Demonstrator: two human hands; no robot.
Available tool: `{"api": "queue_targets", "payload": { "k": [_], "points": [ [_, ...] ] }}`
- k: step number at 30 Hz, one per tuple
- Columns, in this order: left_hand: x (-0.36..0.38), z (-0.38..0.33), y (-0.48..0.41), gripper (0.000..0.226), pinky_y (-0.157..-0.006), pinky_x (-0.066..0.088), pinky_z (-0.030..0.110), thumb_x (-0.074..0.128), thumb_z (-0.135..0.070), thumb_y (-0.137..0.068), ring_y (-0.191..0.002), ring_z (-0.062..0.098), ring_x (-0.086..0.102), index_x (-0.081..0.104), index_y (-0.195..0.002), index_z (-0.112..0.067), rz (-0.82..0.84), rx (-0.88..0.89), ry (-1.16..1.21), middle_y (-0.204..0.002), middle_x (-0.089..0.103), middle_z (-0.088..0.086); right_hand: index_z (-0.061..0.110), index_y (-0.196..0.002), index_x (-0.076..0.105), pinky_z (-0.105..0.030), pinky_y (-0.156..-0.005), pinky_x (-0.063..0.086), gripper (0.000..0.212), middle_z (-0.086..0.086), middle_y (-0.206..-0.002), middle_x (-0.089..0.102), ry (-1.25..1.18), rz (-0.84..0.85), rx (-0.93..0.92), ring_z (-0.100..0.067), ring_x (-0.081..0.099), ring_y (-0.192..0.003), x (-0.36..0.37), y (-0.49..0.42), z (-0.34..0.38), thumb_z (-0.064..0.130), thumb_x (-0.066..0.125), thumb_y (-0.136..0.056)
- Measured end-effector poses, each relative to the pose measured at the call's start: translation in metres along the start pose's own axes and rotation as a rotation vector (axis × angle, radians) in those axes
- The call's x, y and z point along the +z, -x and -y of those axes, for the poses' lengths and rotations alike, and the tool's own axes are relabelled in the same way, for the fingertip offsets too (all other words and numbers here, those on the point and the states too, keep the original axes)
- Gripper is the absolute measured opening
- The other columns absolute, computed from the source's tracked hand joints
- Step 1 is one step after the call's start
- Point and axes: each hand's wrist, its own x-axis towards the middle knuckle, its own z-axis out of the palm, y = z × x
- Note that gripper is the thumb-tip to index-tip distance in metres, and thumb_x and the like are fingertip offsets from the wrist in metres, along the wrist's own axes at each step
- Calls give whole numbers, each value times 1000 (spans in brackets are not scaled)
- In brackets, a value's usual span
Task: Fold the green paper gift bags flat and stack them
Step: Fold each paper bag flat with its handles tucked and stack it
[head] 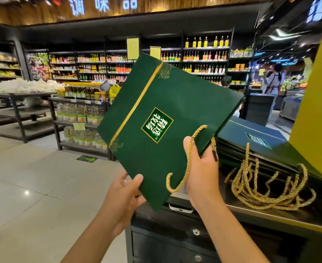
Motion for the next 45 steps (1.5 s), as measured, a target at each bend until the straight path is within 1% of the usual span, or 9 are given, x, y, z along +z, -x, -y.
{"api": "queue_targets", "payload": {
  "k": [6, 10, 16, 20, 25, 29, 34, 41, 45],
  "points": [
    [-25, -11, -11, 37, -86, 62, 42, 37, -4, -108, -109, 21, 72, 56, -135, -21, -218, 113, 64, -123, 73, 2, 5, -96, 68, -49, -96, 57, 13, -16, -99, 75, 87, 165, 89, -38, 69, -103, -18, 3, -3, 17, 70, -91],
    [-43, -18, -21, 37, -65, 62, 31, 36, -6, -109, -93, 16, 75, 56, -136, -21, -345, 136, -36, -118, 74, 1, 14, -103, 70, -40, -84, 62, 10, -4, -90, 77, 237, 298, 191, -23, 73, -87, -31, 5, -10, 15, 61, -98],
    [-63, -18, -30, 39, -74, 59, 34, 36, -5, -108, -100, 22, 70, 57, -137, -21, -390, 71, -174, -126, 70, 6, 7, -100, 71, -35, -57, 57, 23, -8, -83, 73, 455, 398, 319, -24, 69, -65, -54, 8, -17, 26, 58, -102],
    [-73, -16, -35, 37, -81, 55, 37, 38, -7, -109, -108, 26, 68, 56, -139, -21, -370, 32, -319, -126, 68, 5, 18, -84, 74, -28, -59, 52, 25, 1, -69, 73, 765, 363, 57, -18, 66, -53, -71, -4, -22, 31, 59, -99],
    [-69, -17, -40, 30, -73, 58, 37, 40, -9, -108, -97, 22, 72, 65, -115, -25, -311, -30, -412, -110, 73, 3, 22, -117, 71, -29, -89, 51, 21, 11, -104, 69, 1066, 368, -378, -6, 60, -99, -84, -26, -47, 24, 61, -99],
    [-63, -16, -46, 26, -86, 59, 47, 46, -11, -106, -96, 24, 72, 66, -100, -27, -339, 8, -551, -102, 74, 2, 24, -150, 48, -28, -123, 17, 43, 7, -158, 39, 1205, 586, -240, -9, 22, -151, -92, -32, -65, 30, 43, -108],
    [-62, -14, -52, 24, -66, 56, 30, 46, -17, -107, -94, 18, 71, 63, -124, -17, -324, 35, -712, -109, 73, 3, 27, -153, 41, -29, -124, 7, 44, 7, -164, 31, 1248, 642, -181, -9, 17, -153, -92, -34, -68, 27, 32, -110],
    [-56, -27, -50, 36, -99, 44, 55, 59, -26, -96, -121, 36, 52, 61, -132, -19, -491, 265, -1529, -131, 57, 14, 29, -154, 40, -26, -122, 8, 44, 9, -164, 30, 1263, 638, -177, -7, 17, -153, -94, -32, -68, 29, 30, -111],
    [-10, -29, -39, 25, -99, 43, 29, 62, -15, -97, -113, 14, 58, 68, -121, -19, -113, 477, -1348, -119, 66, -1, 29, -154, 40, -26, -122, 8, 44, 9, -164, 31, 1260, 633, -181, -7, 17, -153, -94, -32, -68, 29, 30, -111]
  ]
}}
